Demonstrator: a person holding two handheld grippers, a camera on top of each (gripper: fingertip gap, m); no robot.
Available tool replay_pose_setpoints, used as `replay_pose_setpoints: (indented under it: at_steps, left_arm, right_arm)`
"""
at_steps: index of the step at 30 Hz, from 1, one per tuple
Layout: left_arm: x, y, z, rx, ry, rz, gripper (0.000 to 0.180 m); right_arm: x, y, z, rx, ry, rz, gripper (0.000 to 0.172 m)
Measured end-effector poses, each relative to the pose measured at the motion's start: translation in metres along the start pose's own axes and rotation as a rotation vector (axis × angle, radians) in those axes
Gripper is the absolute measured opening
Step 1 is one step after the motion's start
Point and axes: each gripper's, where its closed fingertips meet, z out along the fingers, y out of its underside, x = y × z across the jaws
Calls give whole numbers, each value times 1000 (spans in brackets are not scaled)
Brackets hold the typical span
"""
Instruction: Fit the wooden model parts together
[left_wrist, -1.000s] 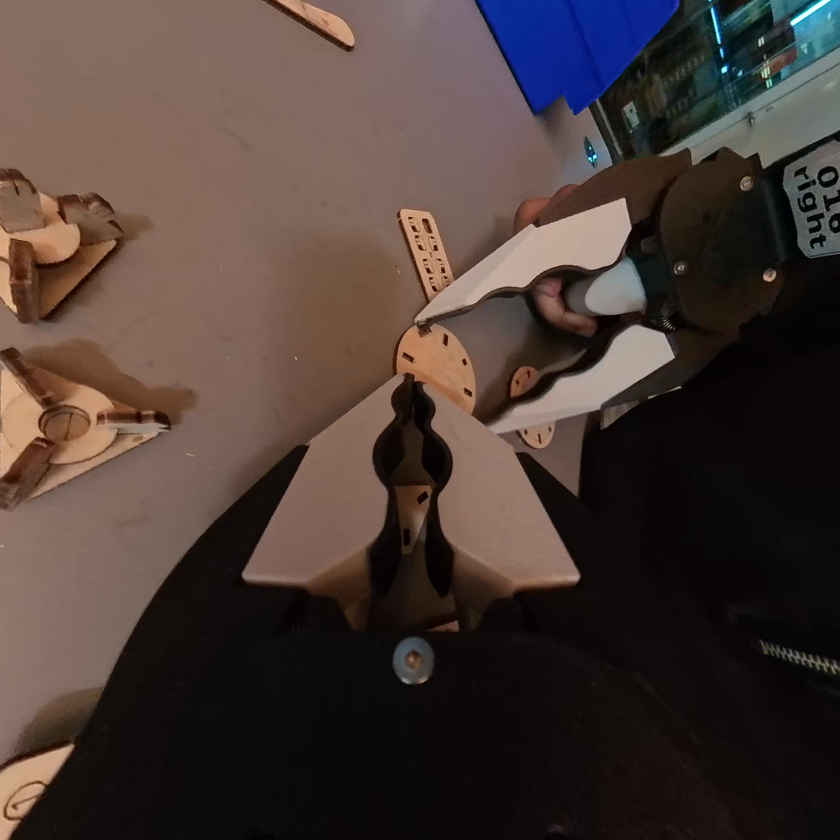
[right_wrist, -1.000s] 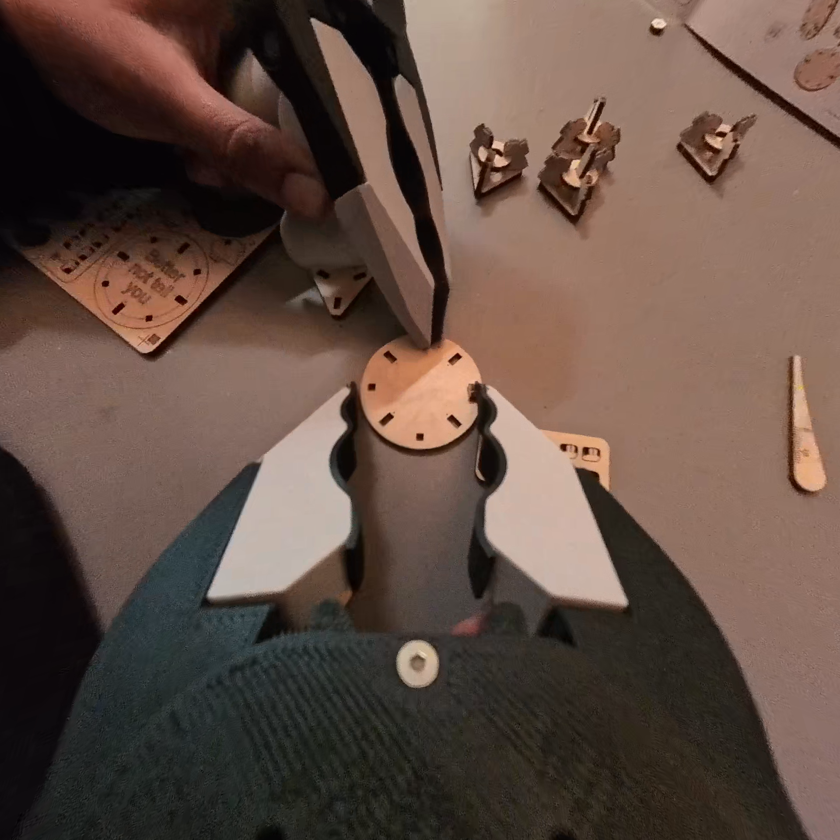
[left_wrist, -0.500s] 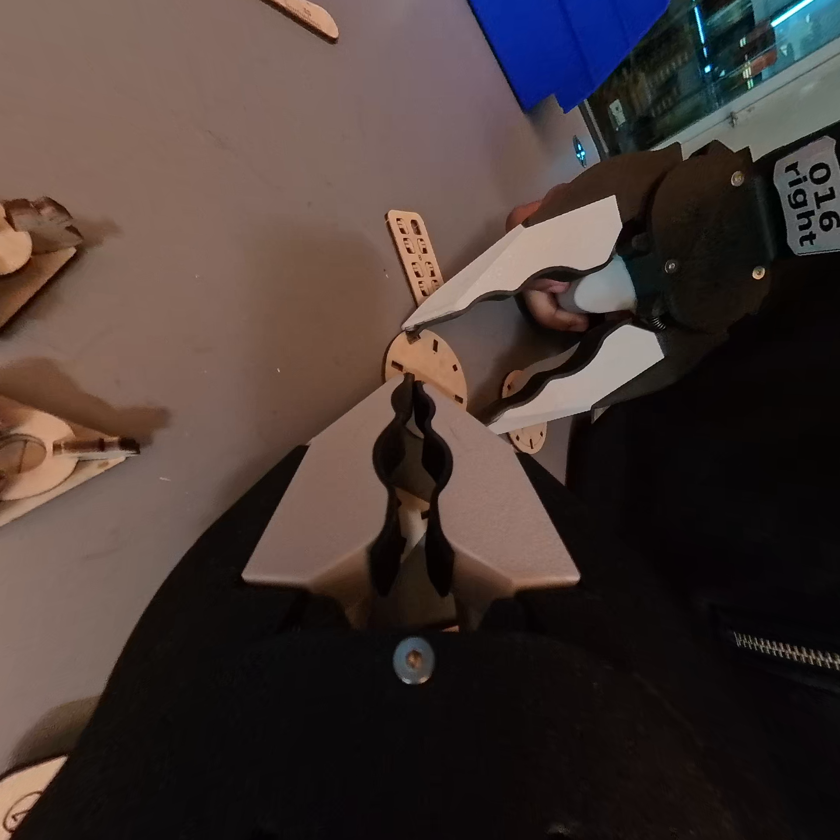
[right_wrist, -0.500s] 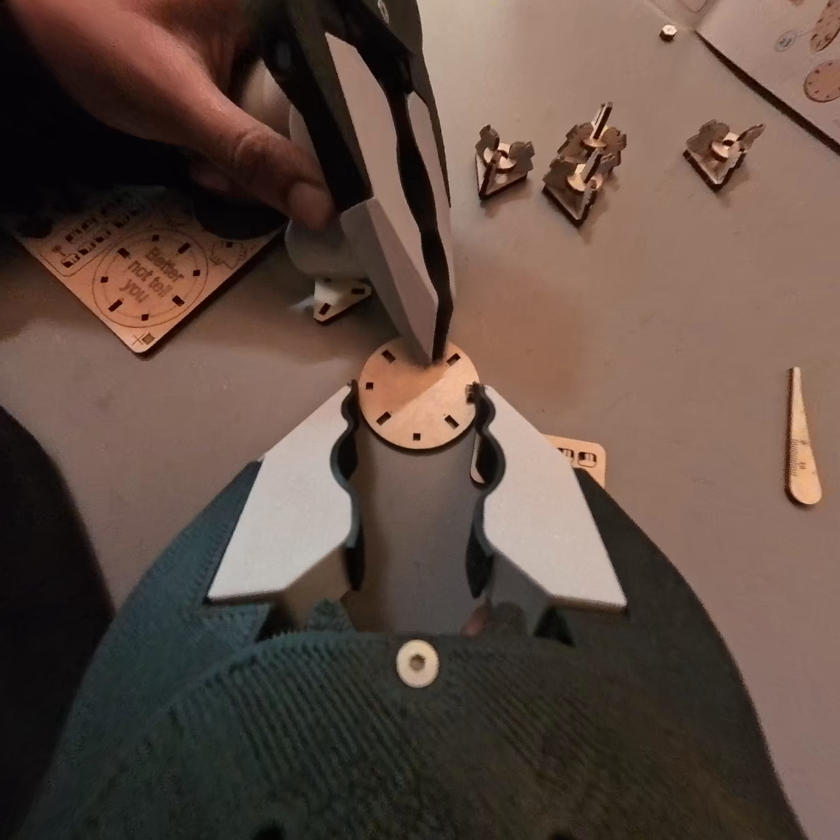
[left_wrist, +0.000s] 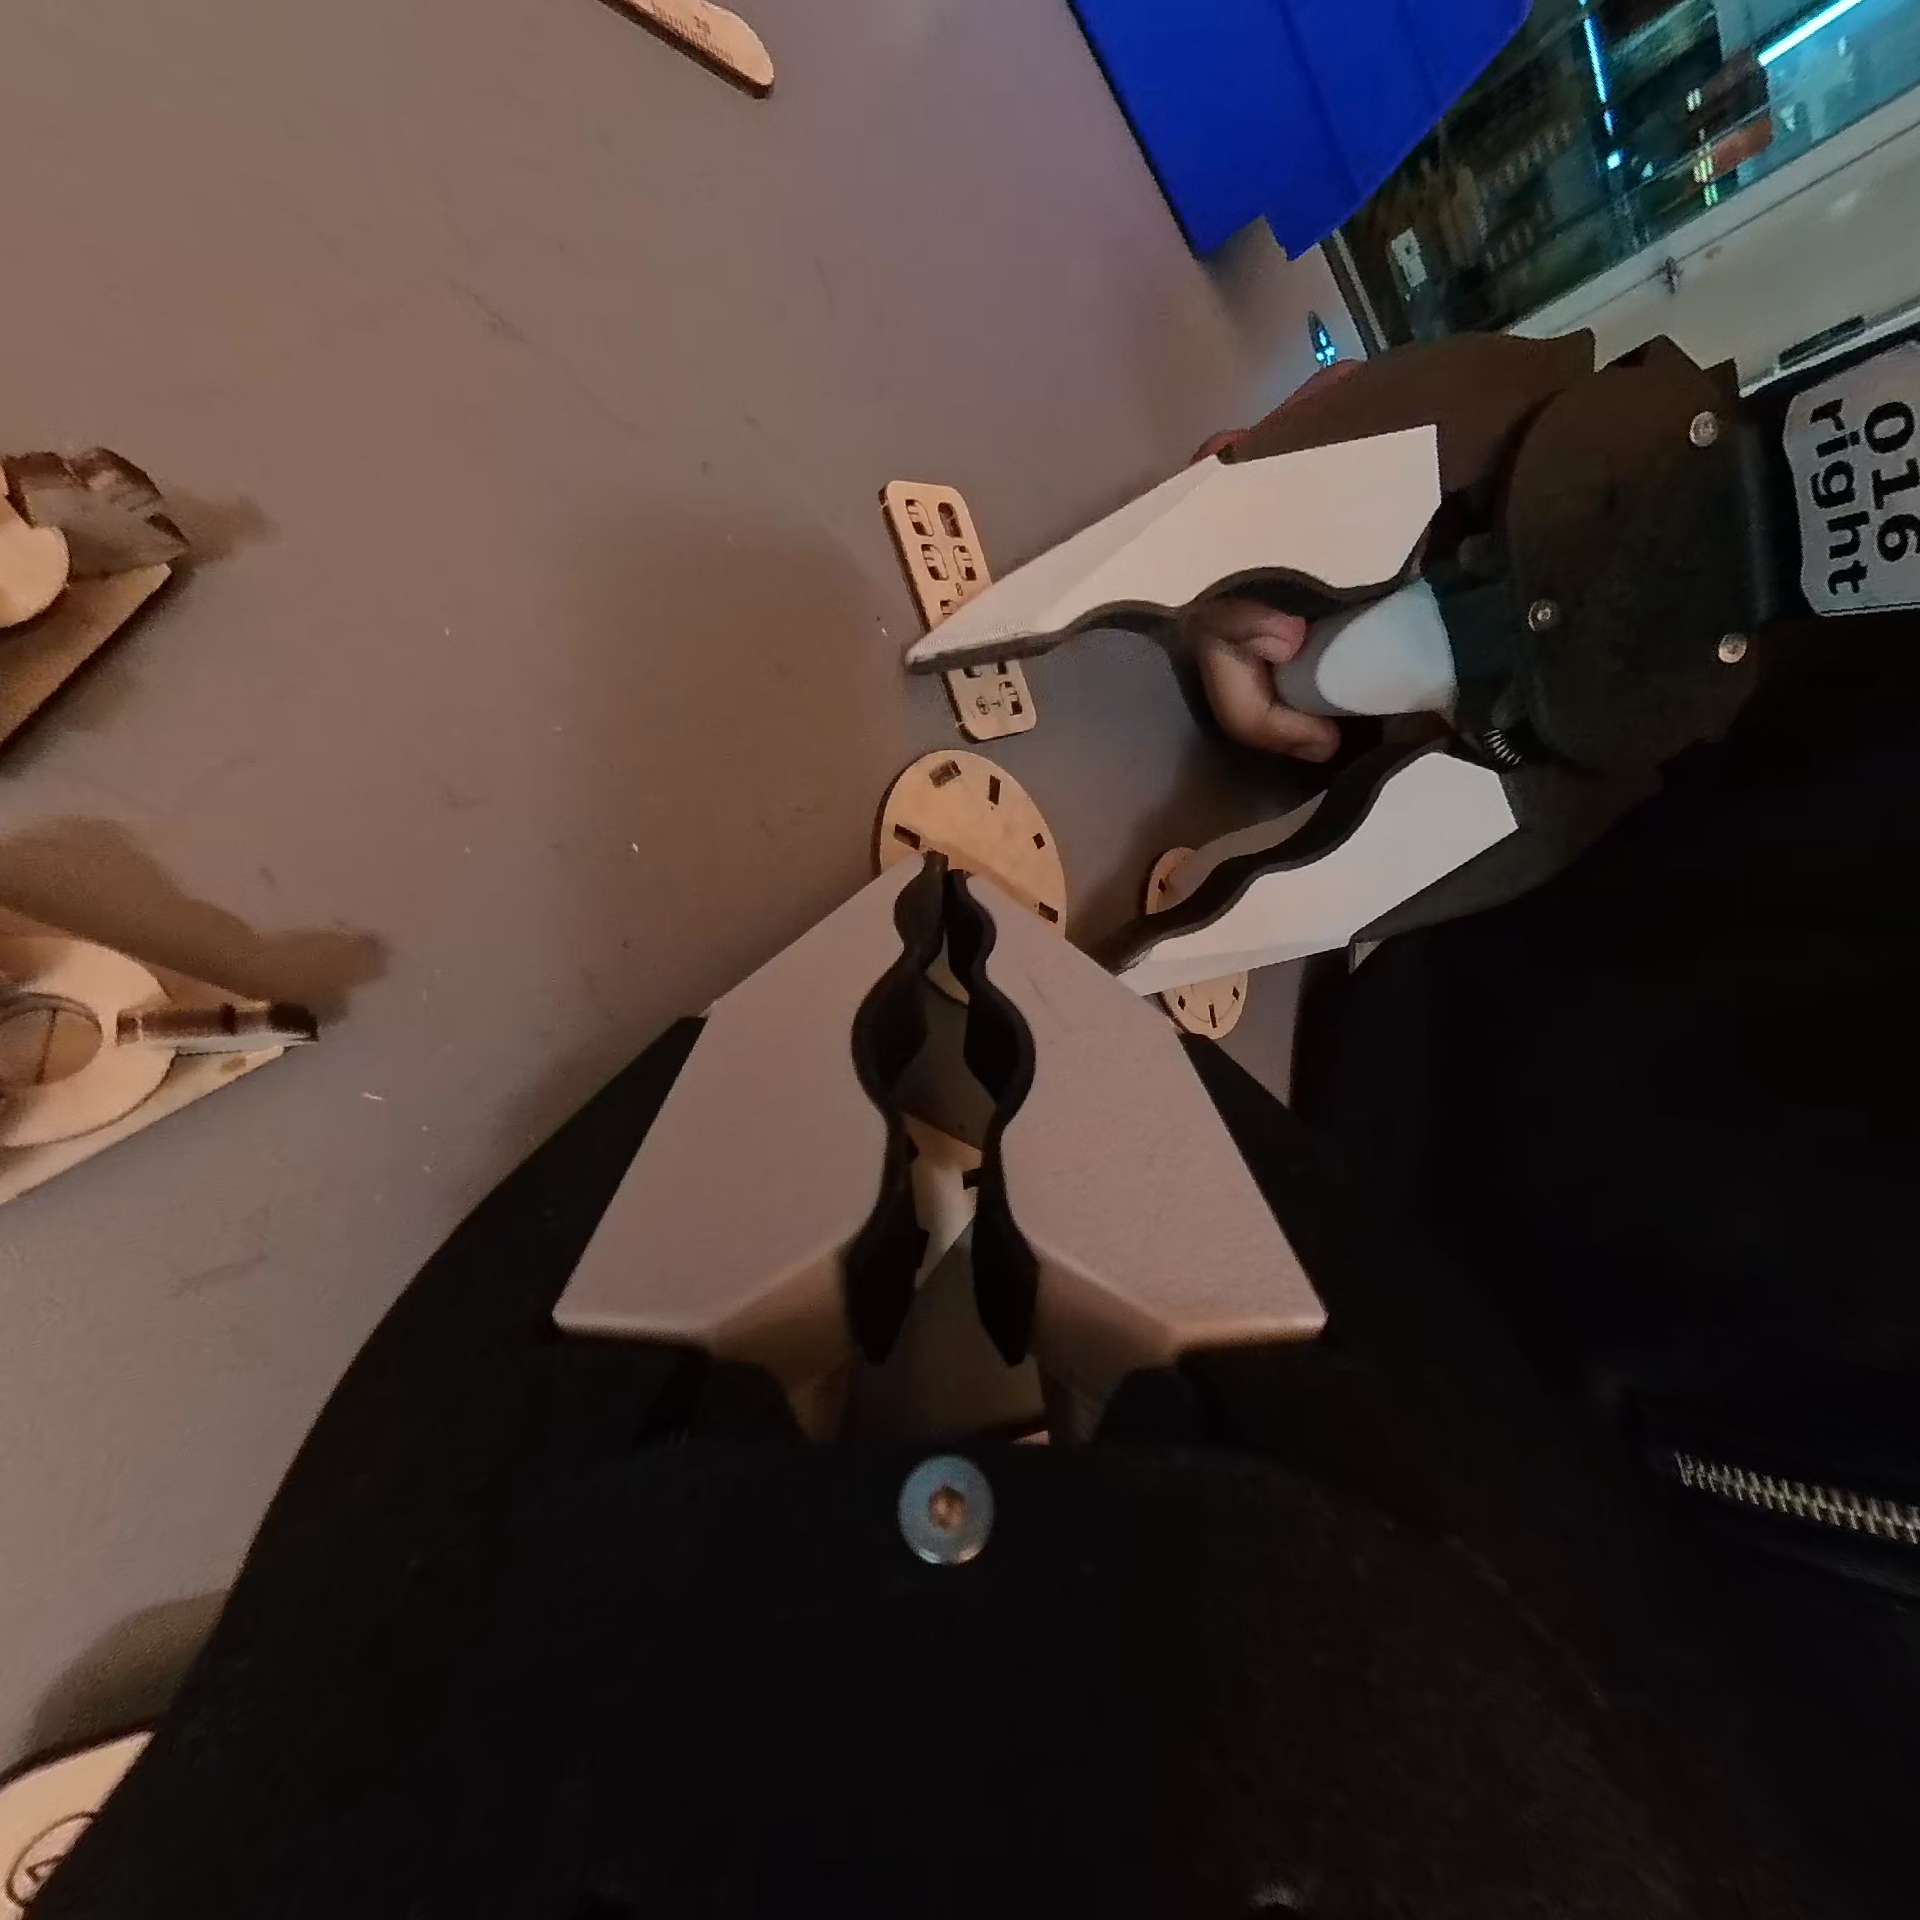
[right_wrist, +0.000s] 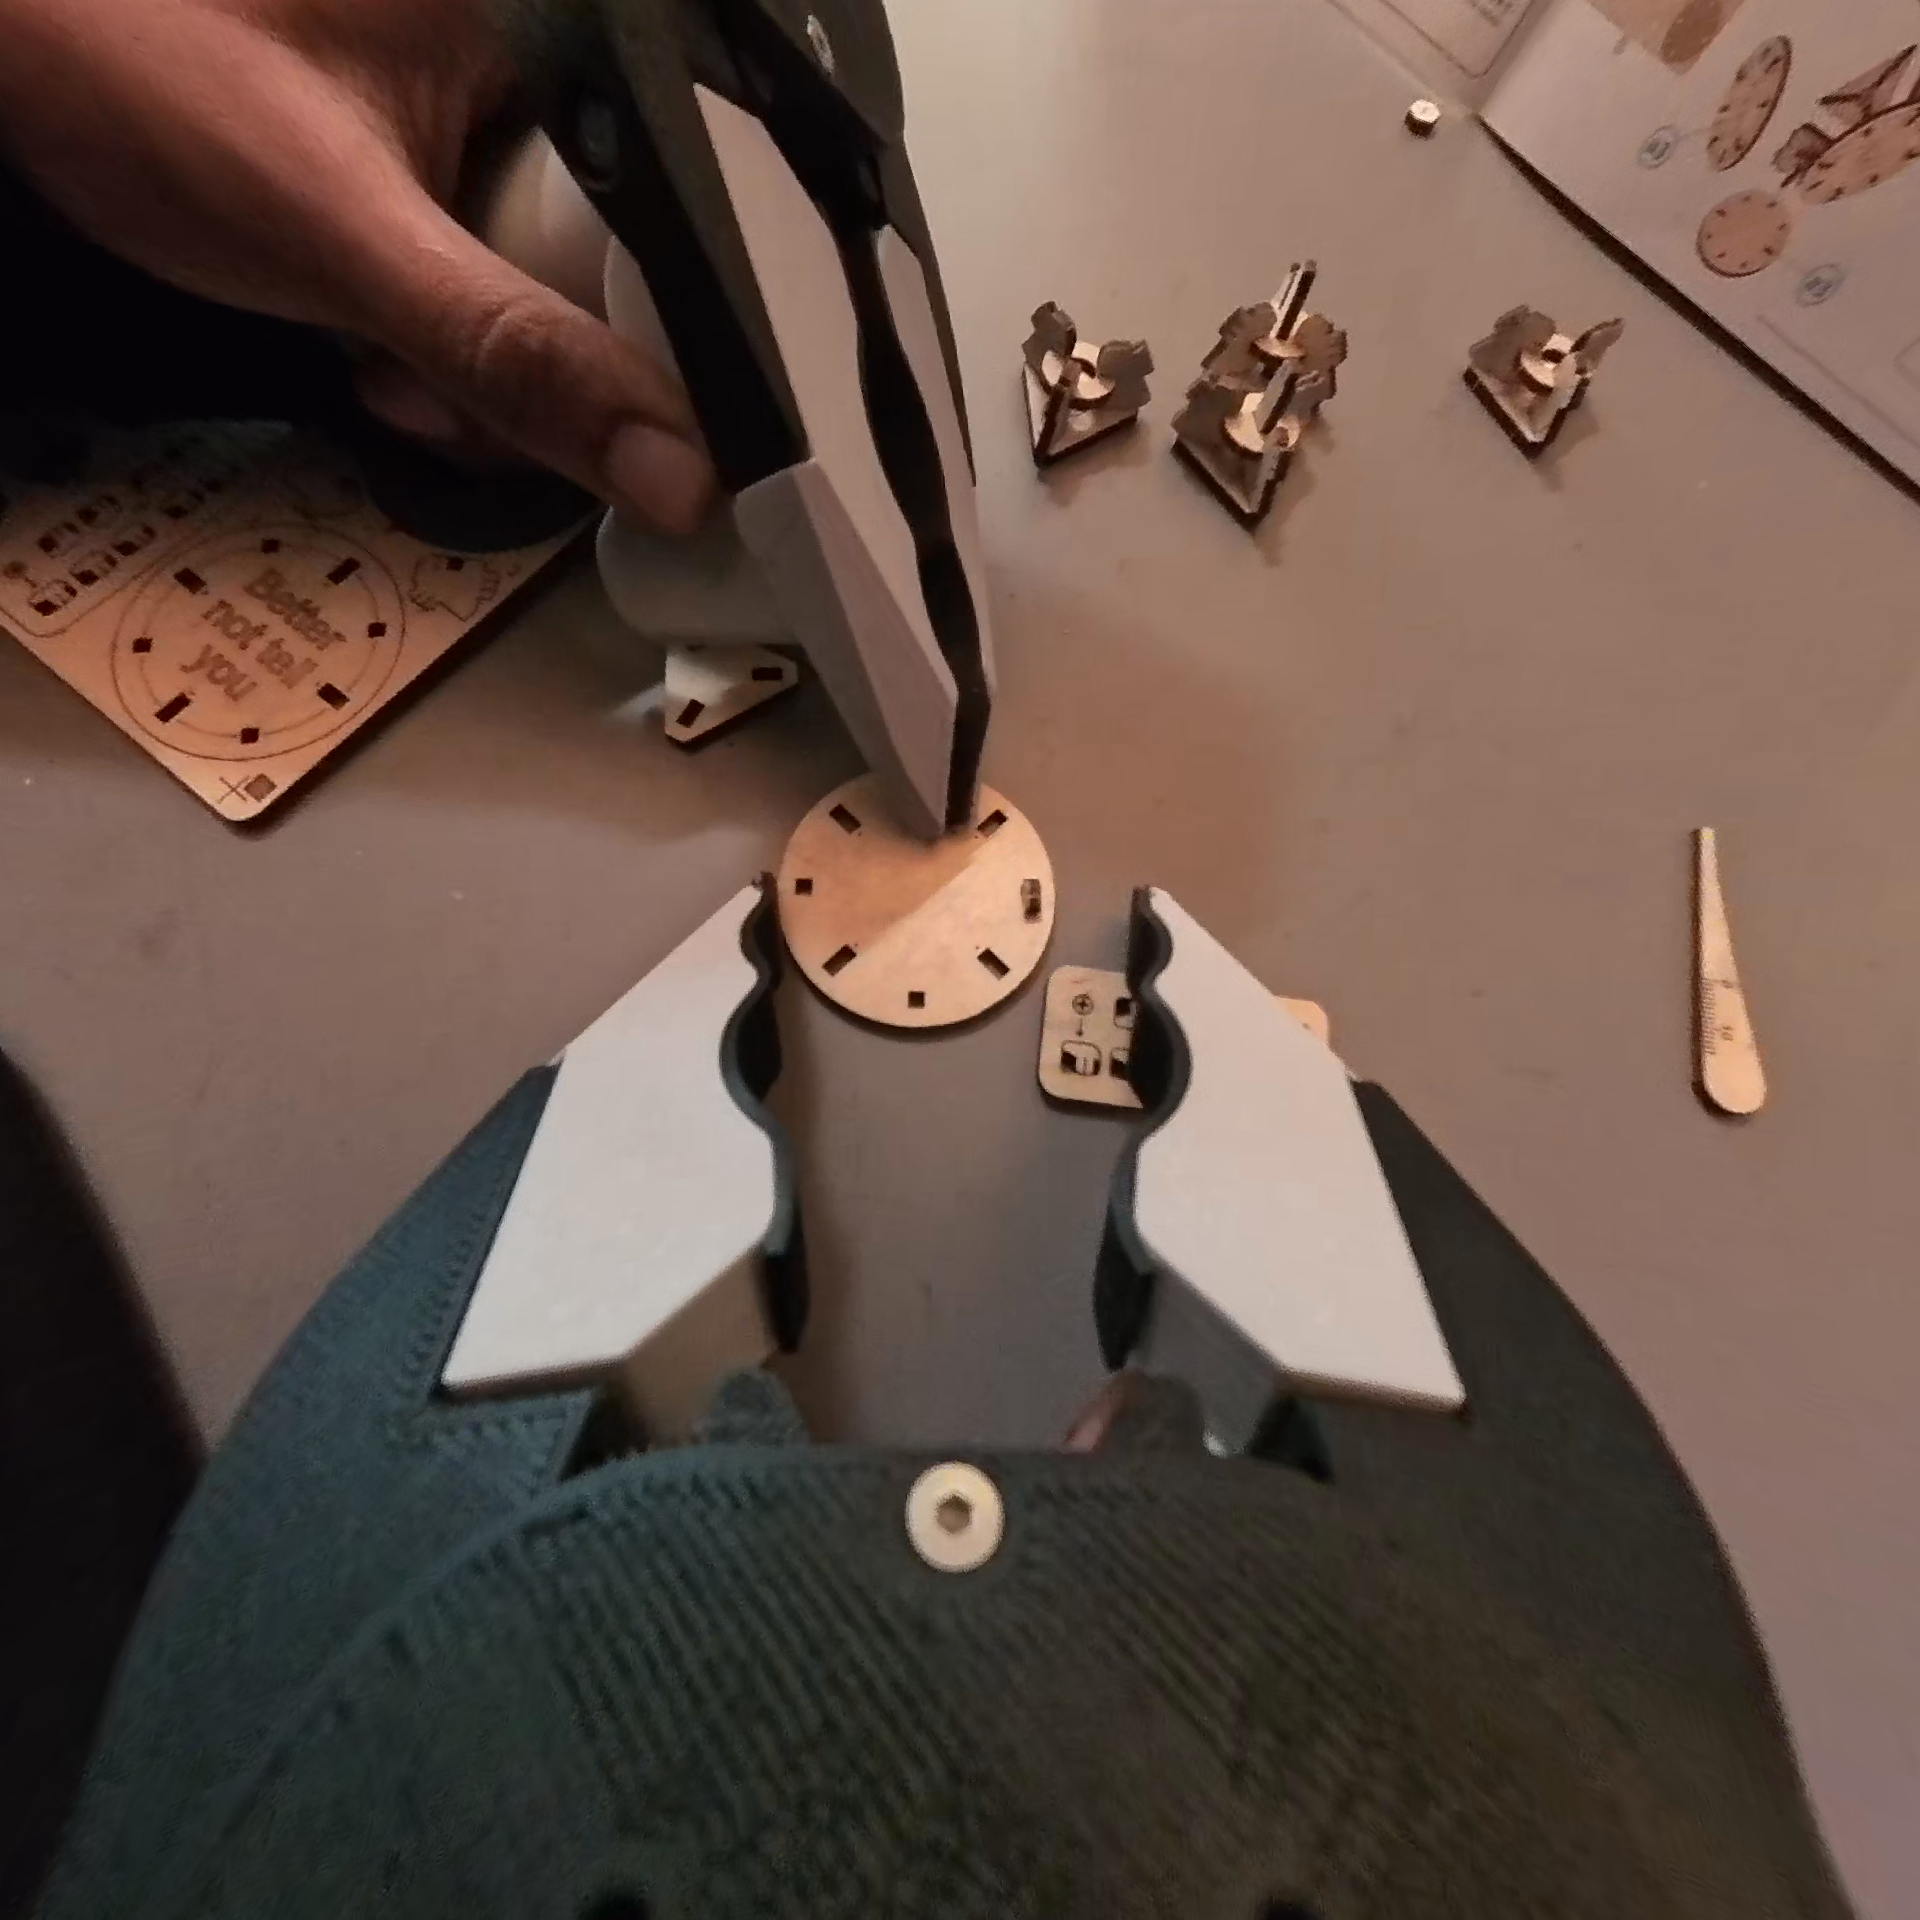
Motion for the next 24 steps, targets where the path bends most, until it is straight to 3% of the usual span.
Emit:
replay_pose_setpoints:
  at_steps: [9,13,24]
  left_arm:
    - [0,0,0,0,3,-4,0]
    - [0,0,0,0,4,-4,0]
    - [0,0,0,0,9,-10,0]
  right_arm:
    - [-11,-3,-2,23,-11,-87,44]
    - [-7,-2,-1,13,-9,-51,52]
    - [-10,-1,0,5,-45,-35,48]
